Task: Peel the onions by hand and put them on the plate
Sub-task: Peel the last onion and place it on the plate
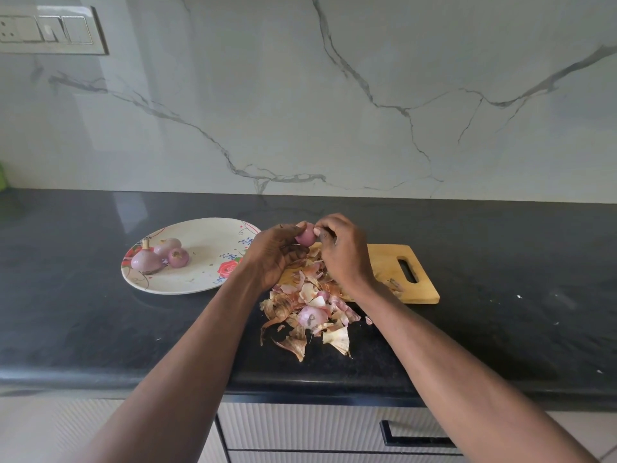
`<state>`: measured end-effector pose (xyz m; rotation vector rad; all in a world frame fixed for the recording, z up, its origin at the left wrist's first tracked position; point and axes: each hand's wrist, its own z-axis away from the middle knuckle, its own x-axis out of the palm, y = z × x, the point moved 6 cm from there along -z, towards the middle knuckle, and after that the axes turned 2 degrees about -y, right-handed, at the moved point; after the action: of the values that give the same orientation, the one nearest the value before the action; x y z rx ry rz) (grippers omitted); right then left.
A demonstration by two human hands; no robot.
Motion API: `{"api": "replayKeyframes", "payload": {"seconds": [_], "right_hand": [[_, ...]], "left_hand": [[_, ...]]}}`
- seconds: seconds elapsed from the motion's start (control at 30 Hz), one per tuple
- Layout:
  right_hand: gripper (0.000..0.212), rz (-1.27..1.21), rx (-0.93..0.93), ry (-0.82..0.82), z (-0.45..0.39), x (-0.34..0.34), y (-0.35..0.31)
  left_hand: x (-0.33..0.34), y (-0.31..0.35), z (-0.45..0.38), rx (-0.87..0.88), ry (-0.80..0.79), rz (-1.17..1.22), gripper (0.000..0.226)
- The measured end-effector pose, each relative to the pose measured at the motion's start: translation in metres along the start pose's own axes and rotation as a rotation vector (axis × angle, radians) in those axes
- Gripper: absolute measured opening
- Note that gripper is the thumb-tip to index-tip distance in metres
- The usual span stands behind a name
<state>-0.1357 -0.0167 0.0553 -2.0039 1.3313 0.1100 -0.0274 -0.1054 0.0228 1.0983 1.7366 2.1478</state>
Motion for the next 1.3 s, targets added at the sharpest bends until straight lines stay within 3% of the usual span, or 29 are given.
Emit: {"api": "replayKeyframes", "payload": {"seconds": [0.3, 0.5, 0.6, 1.3], "right_hand": [[0.008, 0.172, -0.03, 0.015, 0.004, 0.005, -0.004], [0.008, -0.066, 0.145, 0.014, -0.002, -0.006, 0.007], [0.017, -0.106, 0.136, -0.008, -0.001, -0.006, 0.005], [0.017, -0.263, 0.247, -0.033, 0.001, -0.006, 0.013]], "left_hand": [[0.006, 0.001, 0.003, 0.003, -0.055, -0.05, 0.013], [0.005, 0.003, 0.004, 0.017, -0.045, -0.028, 0.013], [0.004, 0.003, 0.002, 0.023, -0.036, -0.024, 0.012], [-0.001, 0.002, -0.001, 0.013, -0.003, 0.015, 0.014]]}}
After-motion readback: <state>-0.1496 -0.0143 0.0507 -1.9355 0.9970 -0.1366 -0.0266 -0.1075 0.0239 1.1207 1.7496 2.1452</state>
